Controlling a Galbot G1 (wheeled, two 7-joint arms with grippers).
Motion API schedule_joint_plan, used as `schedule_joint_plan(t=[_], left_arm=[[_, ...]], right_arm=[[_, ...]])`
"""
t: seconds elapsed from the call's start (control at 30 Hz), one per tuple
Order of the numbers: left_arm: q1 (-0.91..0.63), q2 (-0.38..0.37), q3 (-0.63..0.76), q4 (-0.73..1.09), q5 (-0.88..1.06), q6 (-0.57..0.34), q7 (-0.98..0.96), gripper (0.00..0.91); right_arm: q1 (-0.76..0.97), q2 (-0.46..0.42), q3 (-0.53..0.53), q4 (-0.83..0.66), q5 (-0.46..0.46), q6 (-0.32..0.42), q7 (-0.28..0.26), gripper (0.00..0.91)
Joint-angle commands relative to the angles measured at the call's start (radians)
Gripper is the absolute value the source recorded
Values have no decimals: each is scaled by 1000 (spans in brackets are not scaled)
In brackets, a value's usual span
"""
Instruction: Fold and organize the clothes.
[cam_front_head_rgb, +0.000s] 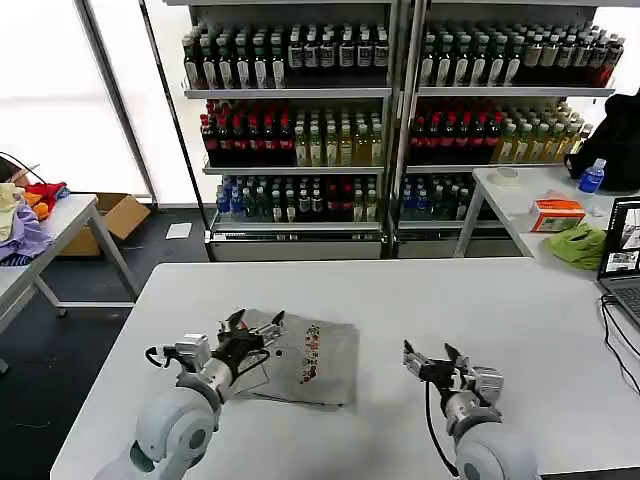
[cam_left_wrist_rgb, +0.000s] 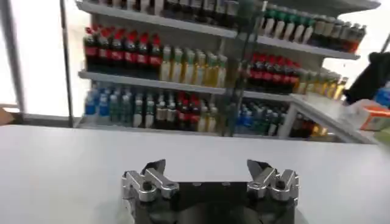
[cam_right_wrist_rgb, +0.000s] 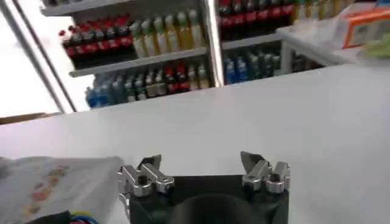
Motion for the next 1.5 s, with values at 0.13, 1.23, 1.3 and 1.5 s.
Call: schedule_joint_plan(t=[0.13,1.23,1.3,1.5], left_arm=[[50,33,-91,6,26,3,-33,907],[74,25,-117,14,35,2,-43,907],[74,24,-116,15,33,2,-43,907],[77,20,-116,9,32,3,-45,907]], right_arm=[[233,-9,-252,-170,152,-9,-17,907],[211,69,-298,-258,-23,22,42,0],[204,60,-291,-259,-34,34,29,0],[190,41,-225,-240,-64,38,35,0]])
